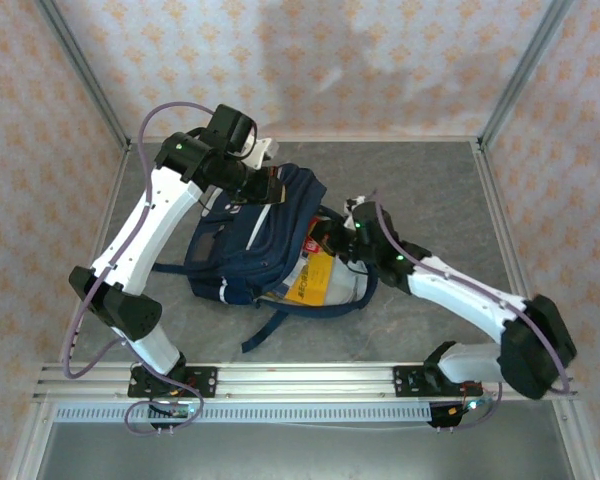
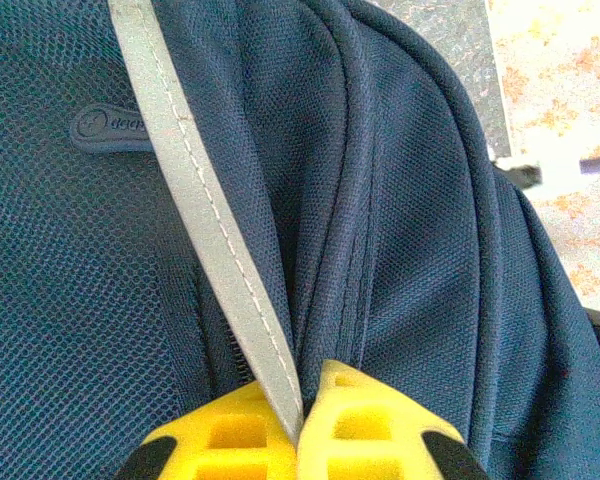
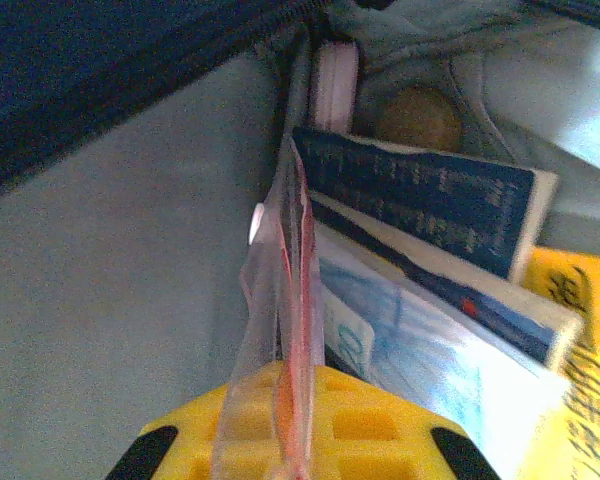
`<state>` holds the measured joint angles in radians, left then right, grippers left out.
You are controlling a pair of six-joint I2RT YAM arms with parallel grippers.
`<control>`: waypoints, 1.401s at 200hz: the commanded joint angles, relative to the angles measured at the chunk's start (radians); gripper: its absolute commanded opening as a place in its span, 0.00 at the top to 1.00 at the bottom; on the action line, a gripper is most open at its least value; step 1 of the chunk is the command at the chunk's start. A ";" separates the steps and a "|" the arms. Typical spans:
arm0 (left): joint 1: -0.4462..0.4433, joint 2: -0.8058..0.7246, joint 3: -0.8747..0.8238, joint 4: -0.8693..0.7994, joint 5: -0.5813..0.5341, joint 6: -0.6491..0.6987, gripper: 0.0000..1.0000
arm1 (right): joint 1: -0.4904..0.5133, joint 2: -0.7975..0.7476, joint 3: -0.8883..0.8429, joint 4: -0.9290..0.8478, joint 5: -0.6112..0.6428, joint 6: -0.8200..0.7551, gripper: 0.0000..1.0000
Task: Pack the student bag
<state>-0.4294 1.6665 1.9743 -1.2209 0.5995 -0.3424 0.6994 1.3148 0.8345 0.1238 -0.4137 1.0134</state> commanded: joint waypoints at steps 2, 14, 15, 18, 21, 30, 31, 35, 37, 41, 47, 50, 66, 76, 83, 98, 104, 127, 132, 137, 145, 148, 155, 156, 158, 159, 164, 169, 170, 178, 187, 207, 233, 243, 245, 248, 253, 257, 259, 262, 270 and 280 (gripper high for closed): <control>0.003 -0.097 0.031 0.140 0.126 -0.017 1.00 | 0.034 0.108 0.072 0.188 0.144 0.095 1.00; 0.003 -0.104 0.018 0.162 0.150 -0.023 1.00 | 0.044 0.195 0.113 0.234 0.160 0.139 1.00; 0.004 -0.104 0.017 0.165 0.153 -0.023 1.00 | 0.045 0.203 0.117 0.238 0.161 0.141 1.00; 0.003 -0.105 0.014 0.171 0.160 -0.025 1.00 | 0.047 0.227 0.129 0.251 0.160 0.154 1.00; 0.003 -0.106 0.009 0.178 0.167 -0.028 1.00 | 0.049 0.251 0.141 0.263 0.158 0.164 1.00; 0.004 -0.105 -0.002 0.197 0.187 -0.037 1.00 | 0.058 0.326 0.185 0.289 0.152 0.191 1.00; 0.003 -0.104 -0.002 0.199 0.188 -0.039 1.00 | 0.059 0.334 0.190 0.291 0.152 0.193 1.00; 0.004 -0.103 -0.005 0.204 0.194 -0.041 1.00 | 0.064 0.365 0.210 0.299 0.154 0.202 1.00; 0.003 -0.101 -0.005 0.206 0.196 -0.042 1.00 | 0.066 0.383 0.219 0.302 0.155 0.205 1.00; 0.004 -0.098 -0.004 0.206 0.197 -0.043 1.00 | 0.070 0.415 0.237 0.306 0.160 0.214 1.00; 0.003 -0.093 -0.002 0.208 0.197 -0.043 1.00 | 0.077 0.460 0.264 0.311 0.172 0.226 1.00; 0.003 -0.090 -0.001 0.208 0.195 -0.041 1.00 | 0.079 0.482 0.278 0.314 0.177 0.229 1.00; 0.006 -0.071 0.016 0.202 0.185 -0.041 1.00 | 0.083 0.579 0.348 0.323 0.163 0.249 0.80; 0.009 -0.058 0.029 0.194 0.170 -0.042 1.00 | 0.081 0.604 0.376 0.315 0.150 0.235 0.63; 0.014 -0.050 0.037 0.183 0.155 -0.042 1.00 | 0.081 0.593 0.378 0.290 0.156 0.212 0.53; 0.032 -0.040 0.039 0.172 0.131 -0.048 1.00 | 0.079 0.533 0.358 0.220 0.171 0.138 0.40; 0.040 -0.036 0.041 0.165 0.117 -0.049 1.00 | 0.073 0.505 0.347 0.189 0.166 0.110 0.36; 0.055 -0.022 0.048 0.150 0.077 -0.055 1.00 | 0.052 0.388 0.293 0.084 0.124 -0.017 0.27; 0.055 -0.017 0.056 0.146 0.067 -0.053 1.00 | 0.051 0.361 0.279 0.062 0.122 -0.041 0.26; 0.055 -0.012 0.061 0.142 0.062 -0.054 1.00 | 0.049 0.336 0.264 0.044 0.122 -0.063 0.25; 0.055 -0.004 0.068 0.141 0.054 -0.057 1.00 | 0.047 0.296 0.240 0.017 0.121 -0.091 0.24; 0.055 -0.001 0.071 0.141 0.049 -0.058 1.00 | 0.045 0.284 0.232 0.007 0.121 -0.099 0.24; 0.055 0.006 0.078 0.138 0.038 -0.062 1.00 | 0.041 0.248 0.212 -0.018 0.121 -0.116 0.24; 0.055 0.007 0.079 0.137 0.038 -0.061 1.00 | 0.040 0.242 0.209 -0.021 0.121 -0.118 0.24; 0.055 0.009 0.080 0.137 0.034 -0.063 1.00 | 0.039 0.233 0.204 -0.027 0.121 -0.122 0.24; 0.055 0.010 0.081 0.136 0.033 -0.064 1.00 | 0.039 0.228 0.201 -0.029 0.121 -0.124 0.24; 0.055 0.016 0.086 0.134 0.027 -0.064 1.00 | 0.036 0.204 0.188 -0.045 0.123 -0.134 0.24; 0.055 0.021 0.090 0.132 0.020 -0.068 1.00 | 0.033 0.180 0.174 -0.060 0.129 -0.143 0.23; 0.055 0.023 0.090 0.132 0.018 -0.069 1.00 | 0.033 0.172 0.169 -0.067 0.132 -0.146 0.23; 0.055 0.025 0.088 0.132 -0.009 -0.076 1.00 | 0.027 0.140 0.150 -0.091 0.144 -0.151 0.23; 0.055 0.026 0.079 0.133 -0.040 -0.078 1.00 | 0.014 0.101 0.122 -0.115 0.155 -0.153 0.23; 0.055 0.017 0.034 0.152 -0.090 -0.078 1.00 | -0.018 0.007 0.065 -0.188 0.189 -0.151 0.23; 0.055 0.017 -0.042 0.213 -0.098 -0.099 0.97 | -0.040 -0.119 0.031 -0.312 0.218 -0.207 0.25; 0.055 0.026 -0.062 0.233 -0.097 -0.104 0.96 | -0.040 -0.167 0.036 -0.387 0.237 -0.242 0.26; 0.055 0.029 -0.067 0.236 -0.099 -0.104 0.96 | -0.040 -0.176 0.037 -0.400 0.241 -0.248 0.26; 0.055 0.032 -0.072 0.240 -0.100 -0.103 0.96 | -0.040 -0.190 0.039 -0.431 0.249 -0.256 0.27; 0.055 0.039 -0.082 0.247 -0.106 -0.099 0.96 | -0.040 -0.215 0.042 -0.481 0.261 -0.266 0.27; 0.055 0.044 -0.091 0.252 -0.110 -0.097 0.96 | -0.040 -0.238 0.043 -0.520 0.269 -0.271 0.28; 0.055 0.048 -0.095 0.255 -0.111 -0.096 0.96 | -0.040 -0.249 0.042 -0.540 0.274 -0.273 0.28; 0.055 0.052 -0.100 0.259 -0.112 -0.095 0.95 | -0.040 -0.268 0.040 -0.567 0.277 -0.277 0.28; 0.055 0.064 -0.111 0.272 -0.108 -0.093 0.94 | -0.039 -0.322 0.028 -0.621 0.275 -0.290 0.29; 0.051 0.082 -0.126 0.297 -0.100 -0.102 0.92 | -0.038 -0.405 -0.002 -0.678 0.271 -0.298 0.31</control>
<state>-0.3798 1.7142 1.8751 -1.0386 0.5598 -0.4450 0.6590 1.0649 0.8665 -0.3183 -0.1932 0.7868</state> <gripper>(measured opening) 0.063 0.707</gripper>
